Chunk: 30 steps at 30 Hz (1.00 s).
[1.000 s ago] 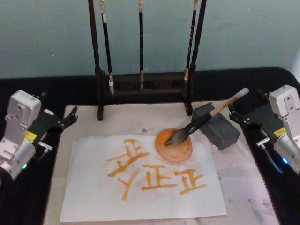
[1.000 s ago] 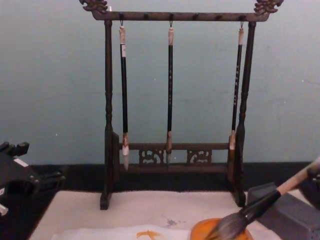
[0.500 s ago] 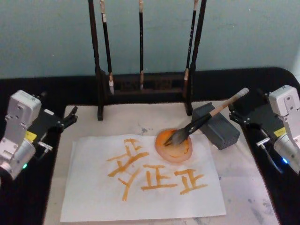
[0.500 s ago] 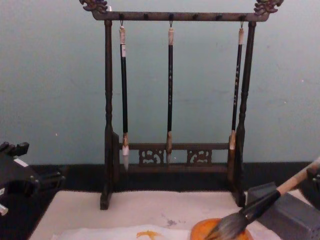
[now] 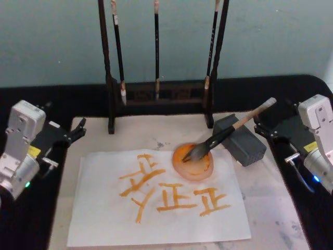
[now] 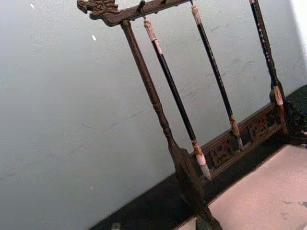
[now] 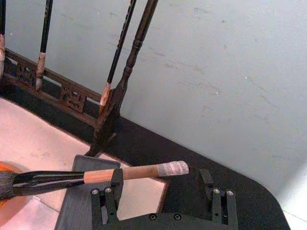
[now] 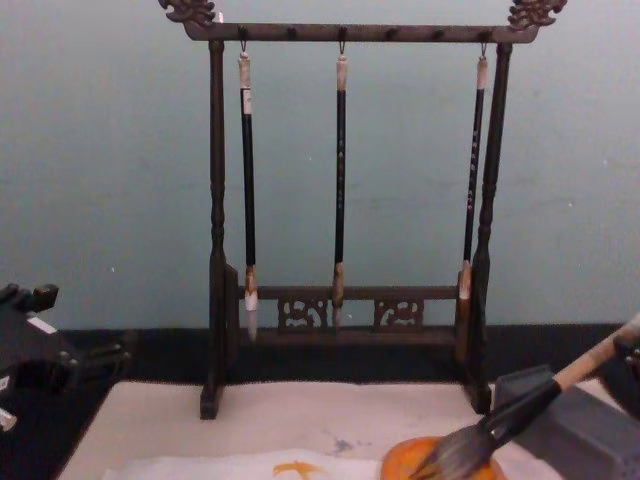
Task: Pick up the brush from the inkstone, write on the paper, then place the brush back to its original position.
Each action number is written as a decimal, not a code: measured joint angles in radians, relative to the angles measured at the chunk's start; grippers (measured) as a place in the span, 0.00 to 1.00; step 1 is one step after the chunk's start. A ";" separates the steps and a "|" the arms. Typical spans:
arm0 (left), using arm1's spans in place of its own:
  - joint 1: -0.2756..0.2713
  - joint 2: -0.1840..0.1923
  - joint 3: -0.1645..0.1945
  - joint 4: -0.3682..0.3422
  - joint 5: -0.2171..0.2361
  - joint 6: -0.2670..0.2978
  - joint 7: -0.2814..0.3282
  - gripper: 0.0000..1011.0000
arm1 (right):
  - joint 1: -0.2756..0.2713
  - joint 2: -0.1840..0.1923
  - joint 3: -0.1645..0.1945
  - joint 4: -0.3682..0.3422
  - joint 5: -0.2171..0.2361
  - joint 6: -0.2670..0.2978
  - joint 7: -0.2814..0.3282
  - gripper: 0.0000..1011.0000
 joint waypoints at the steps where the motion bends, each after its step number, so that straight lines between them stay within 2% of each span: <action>1: 0.000 0.000 0.000 0.000 0.000 0.000 0.000 1.00 | 0.000 0.000 0.000 0.000 0.000 0.000 0.000 0.99; 30: 0.000 0.000 0.000 0.000 0.000 0.000 0.000 1.00 | 0.000 0.000 0.000 0.000 0.000 0.000 0.000 0.99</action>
